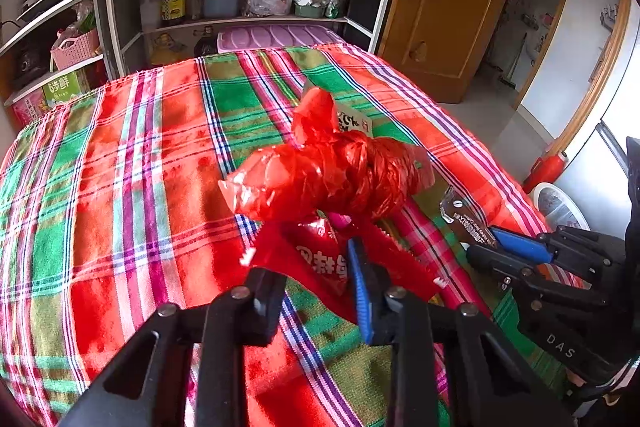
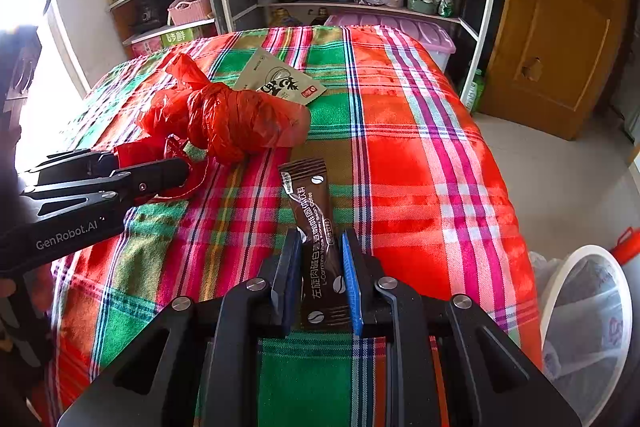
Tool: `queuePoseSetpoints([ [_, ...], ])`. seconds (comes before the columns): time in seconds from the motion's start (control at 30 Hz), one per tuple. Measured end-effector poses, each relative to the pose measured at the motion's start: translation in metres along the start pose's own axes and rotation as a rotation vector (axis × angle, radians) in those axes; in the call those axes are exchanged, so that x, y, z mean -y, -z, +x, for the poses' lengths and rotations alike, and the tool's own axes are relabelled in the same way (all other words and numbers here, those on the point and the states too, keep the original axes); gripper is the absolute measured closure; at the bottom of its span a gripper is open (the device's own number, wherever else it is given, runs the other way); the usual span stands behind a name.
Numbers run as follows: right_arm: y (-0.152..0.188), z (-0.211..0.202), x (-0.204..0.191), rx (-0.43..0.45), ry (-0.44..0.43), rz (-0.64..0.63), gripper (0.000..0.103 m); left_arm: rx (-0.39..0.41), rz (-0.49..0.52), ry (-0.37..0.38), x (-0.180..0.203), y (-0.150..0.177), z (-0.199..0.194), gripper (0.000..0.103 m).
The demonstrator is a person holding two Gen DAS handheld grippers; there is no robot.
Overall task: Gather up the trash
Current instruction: 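Grasp the brown bar wrapper with the right tool while the left tool grasps the red wrapper, then carry the brown bar wrapper and red wrapper in both tools over the bin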
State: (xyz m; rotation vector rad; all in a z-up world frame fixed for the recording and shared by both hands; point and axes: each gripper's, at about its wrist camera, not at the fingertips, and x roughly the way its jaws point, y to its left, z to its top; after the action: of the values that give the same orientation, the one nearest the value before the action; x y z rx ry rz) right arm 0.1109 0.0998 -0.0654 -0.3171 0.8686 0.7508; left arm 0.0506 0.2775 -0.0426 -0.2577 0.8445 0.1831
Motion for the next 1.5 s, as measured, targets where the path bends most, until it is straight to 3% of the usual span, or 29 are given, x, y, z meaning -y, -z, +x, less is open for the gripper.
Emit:
queuePoseSetpoints([
  [0.17,0.001,-0.001,0.0,0.001,-0.004,0.004,0.082,0.009,0.017,0.003,0.006,0.0,-0.004,0.082],
  [0.47,0.005,-0.006,-0.003,0.006,-0.015,0.004,0.082,0.026,0.033,-0.014,0.008,0.003,-0.014,0.085],
  [1.13,0.021,-0.042,-0.003,0.075,-0.04,0.047,0.084,0.053,0.032,0.013,0.022,0.026,-0.051,0.086],
  [1.5,0.032,-0.067,0.012,0.119,-0.022,0.102,0.084,0.106,0.107,0.034,0.057,0.021,-0.071,0.086],
])
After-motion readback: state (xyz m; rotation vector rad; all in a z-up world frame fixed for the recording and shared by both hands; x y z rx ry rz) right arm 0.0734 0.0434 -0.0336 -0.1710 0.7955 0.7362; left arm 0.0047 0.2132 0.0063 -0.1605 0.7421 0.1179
